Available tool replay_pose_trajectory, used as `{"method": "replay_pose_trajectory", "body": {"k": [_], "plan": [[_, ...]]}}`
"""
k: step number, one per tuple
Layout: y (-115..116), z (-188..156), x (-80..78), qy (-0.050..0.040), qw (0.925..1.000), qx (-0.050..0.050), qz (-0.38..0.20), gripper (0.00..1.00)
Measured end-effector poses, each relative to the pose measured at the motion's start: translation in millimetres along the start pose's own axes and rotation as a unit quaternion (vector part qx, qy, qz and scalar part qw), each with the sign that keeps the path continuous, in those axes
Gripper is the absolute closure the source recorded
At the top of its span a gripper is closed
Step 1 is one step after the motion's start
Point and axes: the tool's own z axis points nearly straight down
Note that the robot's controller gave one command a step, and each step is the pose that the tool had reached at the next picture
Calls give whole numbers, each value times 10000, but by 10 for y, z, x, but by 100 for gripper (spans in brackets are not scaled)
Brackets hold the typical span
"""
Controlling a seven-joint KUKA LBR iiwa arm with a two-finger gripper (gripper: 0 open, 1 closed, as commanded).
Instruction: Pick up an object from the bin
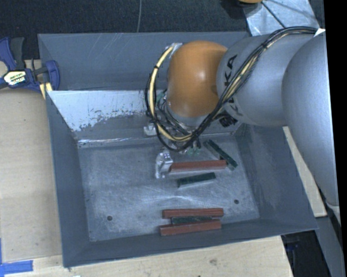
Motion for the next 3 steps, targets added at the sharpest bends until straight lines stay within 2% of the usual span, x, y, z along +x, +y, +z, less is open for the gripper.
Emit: {"method": "replay_pose_trajectory", "body": {"k": [1, 2, 3], "plan": [[-140, 258, -12, 32, 9968, 3, -792, 0], [-560, 340, 282, -59, 9994, -2, -342, 100], [-560, 339, 282, -59, 9994, -3, -341, 100]]}}
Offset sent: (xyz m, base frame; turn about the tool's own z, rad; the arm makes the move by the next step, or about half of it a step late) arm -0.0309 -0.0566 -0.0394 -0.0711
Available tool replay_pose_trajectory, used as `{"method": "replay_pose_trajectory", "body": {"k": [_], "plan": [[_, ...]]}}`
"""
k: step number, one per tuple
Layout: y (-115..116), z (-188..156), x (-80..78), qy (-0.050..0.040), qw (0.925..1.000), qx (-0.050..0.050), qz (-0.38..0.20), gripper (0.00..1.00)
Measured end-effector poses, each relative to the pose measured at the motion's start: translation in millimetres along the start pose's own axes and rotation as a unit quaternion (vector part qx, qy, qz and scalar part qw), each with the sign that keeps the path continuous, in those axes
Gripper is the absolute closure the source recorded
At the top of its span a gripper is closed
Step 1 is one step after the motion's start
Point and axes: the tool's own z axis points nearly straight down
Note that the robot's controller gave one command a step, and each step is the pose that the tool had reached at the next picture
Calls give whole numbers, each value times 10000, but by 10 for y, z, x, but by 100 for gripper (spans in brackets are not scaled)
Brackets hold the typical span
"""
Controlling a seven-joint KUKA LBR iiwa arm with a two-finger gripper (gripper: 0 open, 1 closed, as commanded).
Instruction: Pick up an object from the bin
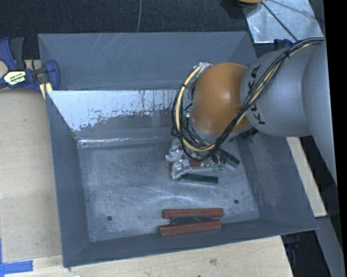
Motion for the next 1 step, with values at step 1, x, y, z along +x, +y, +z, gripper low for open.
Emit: {"method": "replay_pose_trajectory", "body": {"k": [1], "plan": [[40, -2009, 21, 85, 9998, -1, -177, 100]]}}
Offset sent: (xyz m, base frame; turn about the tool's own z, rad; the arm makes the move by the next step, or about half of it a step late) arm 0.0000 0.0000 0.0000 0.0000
